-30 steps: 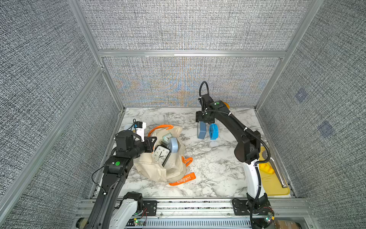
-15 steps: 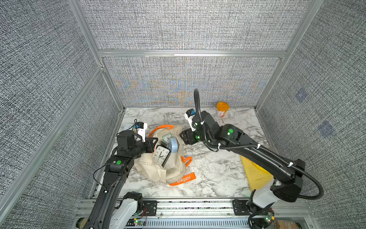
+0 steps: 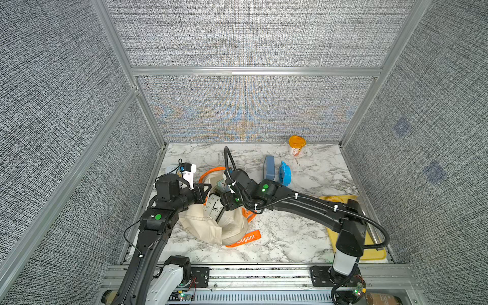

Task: Take the alarm clock out of the canvas bag
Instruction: Place the alarm at the center of the board, then pick up the alarm from the canvas bag.

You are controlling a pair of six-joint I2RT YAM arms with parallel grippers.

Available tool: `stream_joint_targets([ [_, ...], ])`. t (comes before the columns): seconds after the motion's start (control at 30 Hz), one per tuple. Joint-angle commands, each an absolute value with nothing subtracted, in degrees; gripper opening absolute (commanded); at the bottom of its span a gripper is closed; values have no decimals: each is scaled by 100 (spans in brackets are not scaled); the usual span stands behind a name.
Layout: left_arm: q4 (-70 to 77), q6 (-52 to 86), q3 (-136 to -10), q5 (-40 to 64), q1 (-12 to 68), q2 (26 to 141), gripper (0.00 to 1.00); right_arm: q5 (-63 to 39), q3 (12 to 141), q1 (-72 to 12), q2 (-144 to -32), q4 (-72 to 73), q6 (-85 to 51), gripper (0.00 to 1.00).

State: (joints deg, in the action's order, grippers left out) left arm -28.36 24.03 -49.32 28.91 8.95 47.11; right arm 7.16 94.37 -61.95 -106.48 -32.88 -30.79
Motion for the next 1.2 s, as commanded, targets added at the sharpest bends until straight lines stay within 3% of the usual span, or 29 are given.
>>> stream_joint_targets([
  [0.0,-2650,2565,-4896,3155,894,4676,2,1010,9352,-6136,-10845,-2758,-3455,73],
  [0.27,-2754,2700,-5035,3234,889,4753,2,1732,9263,-6068,-11243,-2678,-3493,73],
  [0.67,-2865,2832,-5115,3262,890,4874,2,1593,9479,-5801,-11662,-2469,-3597,74],
  [0.97,-2837,2817,-5089,3270,896,4888,2,1526,9580,-5732,-11850,-2527,-3702,65],
  [1.17,-2863,2787,-5090,3243,896,4876,2,1834,9525,-5696,-11629,-2656,-3831,64],
])
